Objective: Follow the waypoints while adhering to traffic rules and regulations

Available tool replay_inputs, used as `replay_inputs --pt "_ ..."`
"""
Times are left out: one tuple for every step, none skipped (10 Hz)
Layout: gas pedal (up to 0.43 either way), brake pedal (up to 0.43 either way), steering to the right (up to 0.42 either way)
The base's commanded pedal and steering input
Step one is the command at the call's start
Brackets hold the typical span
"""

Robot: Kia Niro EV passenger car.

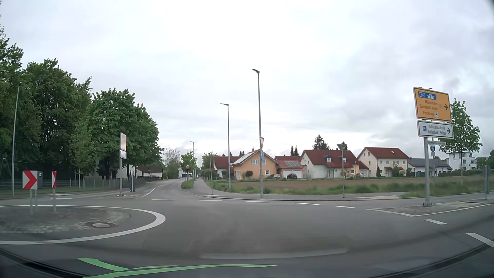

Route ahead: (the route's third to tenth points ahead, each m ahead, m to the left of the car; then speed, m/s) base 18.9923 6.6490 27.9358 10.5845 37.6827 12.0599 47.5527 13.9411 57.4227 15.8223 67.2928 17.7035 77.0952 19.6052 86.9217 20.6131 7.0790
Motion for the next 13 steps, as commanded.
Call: replay_inputs --pt "0.130 0.000 -0.062" --pt "0.130 0.000 -0.075" --pt "0.150 0.000 -0.082" --pt "0.150 0.000 -0.089" --pt "0.150 0.000 -0.104" --pt "0.169 0.000 -0.116" --pt "0.177 0.000 -0.121" --pt "0.177 0.000 -0.122" --pt "0.177 0.000 -0.122" --pt "0.189 0.000 -0.118" --pt "0.197 0.000 -0.112" --pt "0.197 0.000 -0.108" --pt "0.197 0.000 -0.103"
